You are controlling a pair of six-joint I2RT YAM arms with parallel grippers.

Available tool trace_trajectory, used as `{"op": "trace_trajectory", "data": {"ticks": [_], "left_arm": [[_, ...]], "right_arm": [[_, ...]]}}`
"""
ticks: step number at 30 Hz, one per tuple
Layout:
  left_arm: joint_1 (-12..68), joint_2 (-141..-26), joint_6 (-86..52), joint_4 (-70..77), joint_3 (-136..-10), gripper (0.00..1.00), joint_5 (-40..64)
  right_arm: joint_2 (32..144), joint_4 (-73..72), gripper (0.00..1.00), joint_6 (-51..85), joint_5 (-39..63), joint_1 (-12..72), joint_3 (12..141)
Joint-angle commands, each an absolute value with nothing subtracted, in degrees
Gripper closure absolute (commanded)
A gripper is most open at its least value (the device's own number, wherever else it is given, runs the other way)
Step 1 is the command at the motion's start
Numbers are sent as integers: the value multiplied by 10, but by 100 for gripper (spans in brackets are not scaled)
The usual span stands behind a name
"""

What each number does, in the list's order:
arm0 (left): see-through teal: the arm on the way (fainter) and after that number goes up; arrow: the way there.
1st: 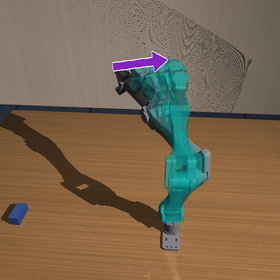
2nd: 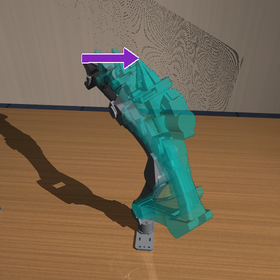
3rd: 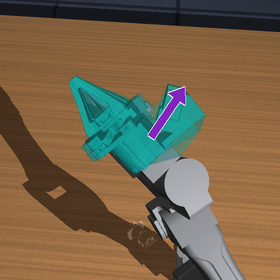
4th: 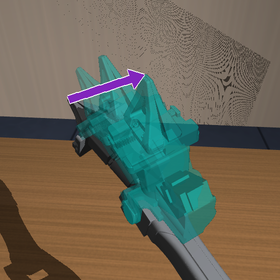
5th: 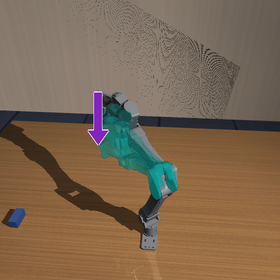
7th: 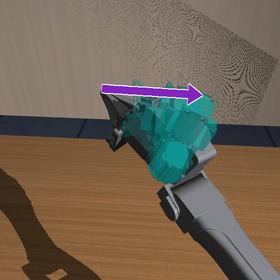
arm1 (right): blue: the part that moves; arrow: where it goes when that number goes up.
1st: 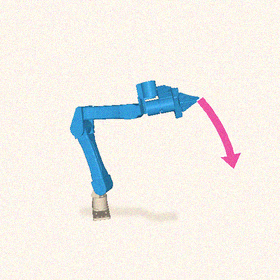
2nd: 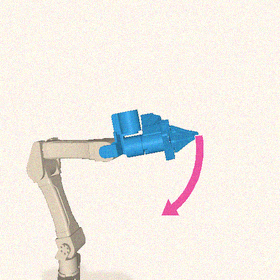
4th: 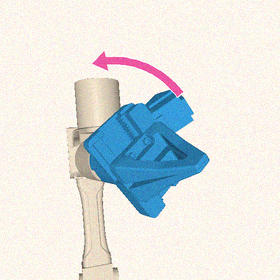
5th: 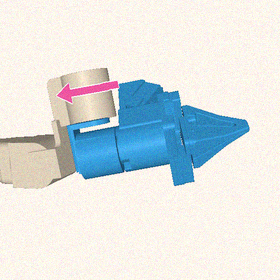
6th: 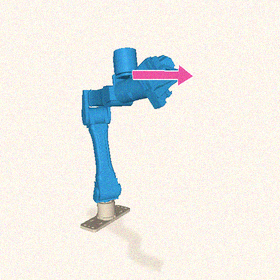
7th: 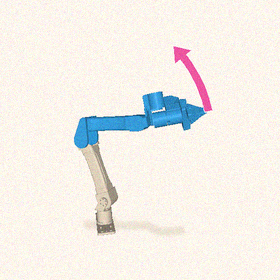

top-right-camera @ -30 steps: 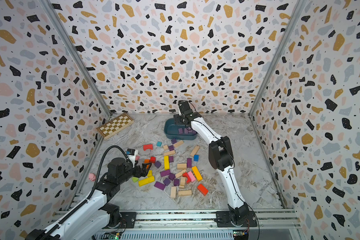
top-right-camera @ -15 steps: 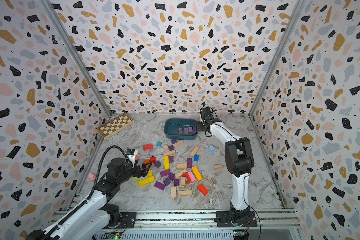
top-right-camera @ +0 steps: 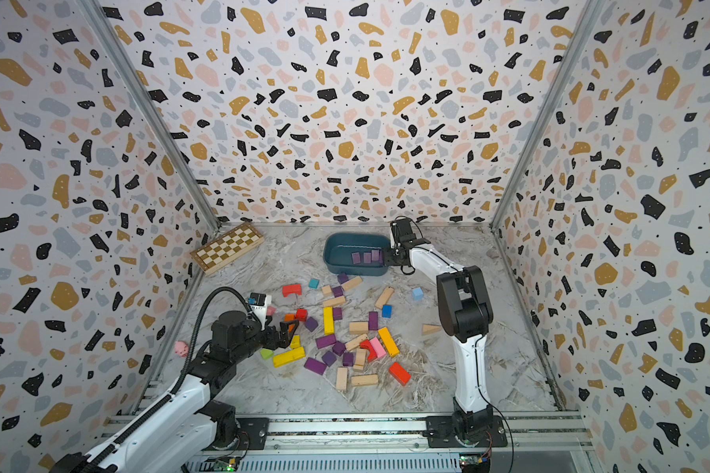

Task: Pick purple bricks into the storage bin
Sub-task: Adjust the storage box at the center of the board.

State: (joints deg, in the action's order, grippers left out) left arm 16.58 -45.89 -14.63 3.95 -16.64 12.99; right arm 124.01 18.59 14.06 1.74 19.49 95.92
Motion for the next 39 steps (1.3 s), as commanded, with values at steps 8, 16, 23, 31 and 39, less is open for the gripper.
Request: {"op": "trace_trajectory", "data": {"ticks": [8, 16, 23, 31, 39], "left_arm": [[168, -461, -151, 49, -183, 1, 129], [168, -464, -150, 51, -183, 1, 129], [168, -463, -150, 51, -183, 1, 129], [168, -463, -151, 51, -183, 1, 130], [168, -461, -150, 49, -183, 1, 130]], "right_arm": [[1273, 208, 58, 144, 23, 192, 1029], [1247, 207, 72, 129, 27, 179, 1006], [1232, 211, 80, 98, 33, 176, 987], [1202, 202, 84, 82, 36, 175, 948], [1176, 212, 47, 82, 19, 176, 952]]}}
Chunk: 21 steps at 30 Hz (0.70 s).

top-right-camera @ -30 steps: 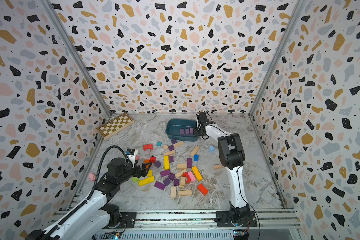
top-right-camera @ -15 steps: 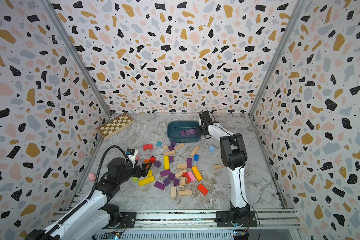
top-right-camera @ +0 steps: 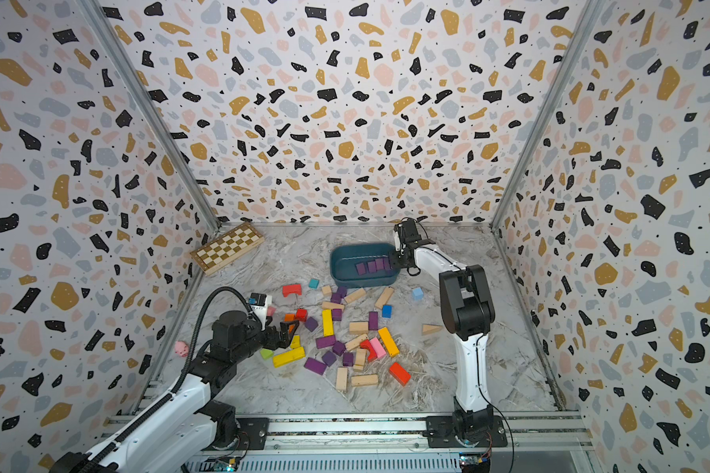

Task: Pick purple bricks into the storage bin
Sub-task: Adjust the storage box at the center of the board.

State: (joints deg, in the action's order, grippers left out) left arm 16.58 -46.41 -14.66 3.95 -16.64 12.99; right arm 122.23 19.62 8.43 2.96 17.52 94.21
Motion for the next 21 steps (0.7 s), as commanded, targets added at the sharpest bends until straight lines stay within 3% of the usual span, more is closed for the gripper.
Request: {"op": "trace_trajectory", "data": {"ticks": [1, 9, 21], "left_arm": [[168, -461, -150, 49, -183, 1, 130], [168, -462, -150, 49, -183, 1, 129], [167, -466, -151, 48, -184, 1, 126]], "right_arm": [[1169, 216, 42, 83, 14, 176, 956], [1078, 254, 37, 93, -4, 197, 965], [917, 244, 32, 176, -16, 374, 768]]}}
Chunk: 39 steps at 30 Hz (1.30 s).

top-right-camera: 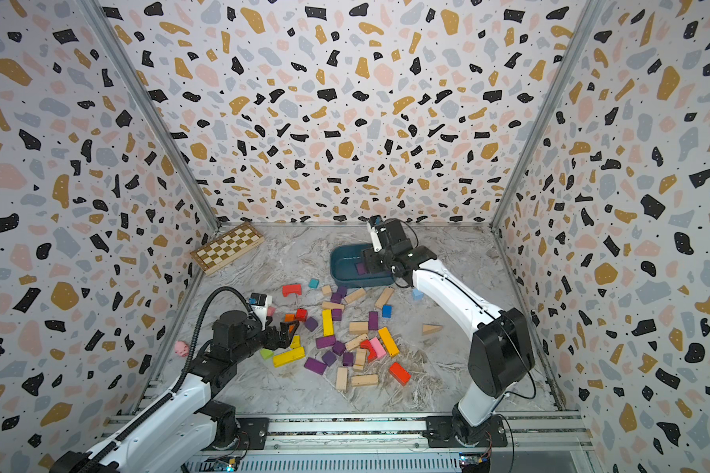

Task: Pick purple bricks into the storage bin
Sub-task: Pick up the building block from the center of the board.

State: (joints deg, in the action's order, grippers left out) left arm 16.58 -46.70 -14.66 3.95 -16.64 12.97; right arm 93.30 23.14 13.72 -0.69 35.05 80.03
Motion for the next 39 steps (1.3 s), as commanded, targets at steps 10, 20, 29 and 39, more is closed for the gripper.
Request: {"op": "trace_trajectory", "data": {"ticks": [10, 20, 29, 39], "left_arm": [[168, -462, -153, 46, -183, 1, 125], [168, -451, -154, 45, -180, 1, 124], [168, -448, -154, 47, -178, 1, 122], [168, -453, -153, 51, -178, 1, 122]], "right_arm": [[960, 193, 36, 252, -4, 478, 704], [1087, 151, 40, 281, 14, 469, 776], [1128, 148, 41, 296, 14, 447, 812], [1165, 151, 41, 287, 18, 429, 854]]}}
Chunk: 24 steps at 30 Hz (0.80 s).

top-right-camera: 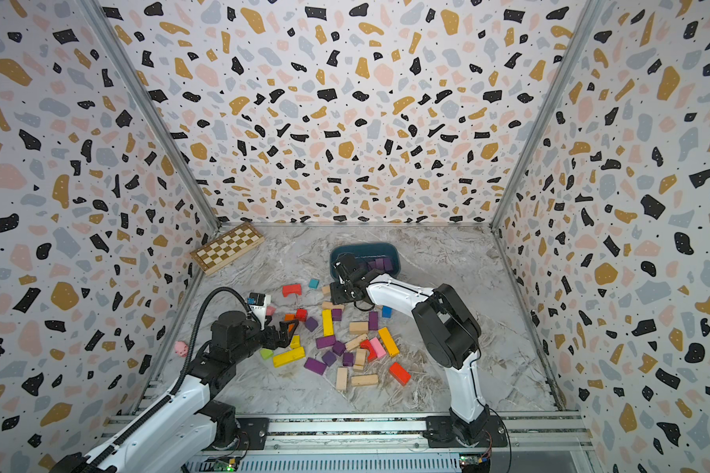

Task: Pick purple bricks into the storage bin
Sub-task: Pick up the building block from the center of the board.

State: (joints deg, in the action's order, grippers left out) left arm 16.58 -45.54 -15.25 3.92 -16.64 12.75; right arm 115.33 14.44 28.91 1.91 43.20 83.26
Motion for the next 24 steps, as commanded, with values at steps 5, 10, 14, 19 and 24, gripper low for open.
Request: {"op": "trace_trajectory", "data": {"ticks": [5, 10, 14, 19, 24], "left_arm": [[168, -453, -153, 51, -178, 1, 123], [168, -453, -153, 51, -178, 1, 124], [168, -452, -152, 51, -178, 1, 125], [167, -453, -152, 50, -179, 1, 125], [168, -452, -152, 51, -178, 1, 125]], "right_arm": [[1188, 159, 41, 283, 19, 425, 885], [1201, 162, 41, 281, 18, 421, 900], [1207, 163, 42, 280, 19, 418, 908], [1218, 167, 44, 277, 21, 416, 921], [1228, 167, 45, 275, 23, 414, 929]]}}
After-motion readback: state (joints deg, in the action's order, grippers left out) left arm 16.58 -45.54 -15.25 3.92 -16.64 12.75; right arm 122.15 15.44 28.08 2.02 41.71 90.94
